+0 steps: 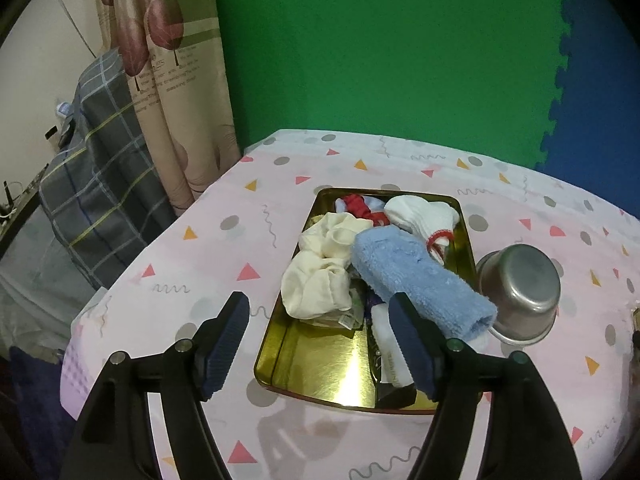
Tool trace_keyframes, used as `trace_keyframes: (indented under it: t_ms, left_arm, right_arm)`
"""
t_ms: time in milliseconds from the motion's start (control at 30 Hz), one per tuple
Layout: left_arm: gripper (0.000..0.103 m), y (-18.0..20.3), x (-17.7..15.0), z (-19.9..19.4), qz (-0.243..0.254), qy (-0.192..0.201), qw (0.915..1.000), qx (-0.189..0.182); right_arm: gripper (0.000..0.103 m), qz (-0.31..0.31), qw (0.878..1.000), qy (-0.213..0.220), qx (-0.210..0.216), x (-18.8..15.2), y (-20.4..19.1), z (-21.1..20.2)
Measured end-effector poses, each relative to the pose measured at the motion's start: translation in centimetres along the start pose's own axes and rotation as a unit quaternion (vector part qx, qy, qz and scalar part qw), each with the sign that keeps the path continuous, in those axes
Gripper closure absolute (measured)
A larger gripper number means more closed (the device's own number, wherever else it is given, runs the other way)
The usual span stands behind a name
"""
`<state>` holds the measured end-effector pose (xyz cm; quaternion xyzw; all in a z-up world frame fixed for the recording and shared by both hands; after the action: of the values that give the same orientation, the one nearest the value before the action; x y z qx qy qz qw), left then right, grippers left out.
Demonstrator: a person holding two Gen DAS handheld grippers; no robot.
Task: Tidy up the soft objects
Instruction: 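Carry the cotton swab bag into the tin tray and release it with the right gripper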
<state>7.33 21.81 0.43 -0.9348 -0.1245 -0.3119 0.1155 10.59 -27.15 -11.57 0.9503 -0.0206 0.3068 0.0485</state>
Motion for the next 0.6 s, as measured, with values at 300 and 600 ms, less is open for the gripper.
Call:
trace_keyframes:
  t_ms: [300,600]
  left_arm:
    - [0.033,-0.7,0.1,0.3,0.001,0.001,0.9999,0.012]
    - [0.027,-3.0,0.7,-0.3,-0.016,0.002,0.9997,0.018]
  right_arm:
    - [0.075,-0.010,1.000,0.003,-0.012,0.0,-0.8,-0.4]
    - [0.077,-0.032,0.998,0.032,0.032,2.8,-5.8,-4.8]
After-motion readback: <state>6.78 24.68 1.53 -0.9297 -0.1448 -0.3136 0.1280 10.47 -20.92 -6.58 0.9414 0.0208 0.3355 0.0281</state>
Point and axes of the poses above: each gripper's, at about its wrist camera, not at the fingertips, and z roughly the way its jaws point, y to its right, x to its top, the point moved 1 cm from there along z, roughly the way its jaws point, and after that the axes turned 5 degrees about -y, right-handed, at the moved point
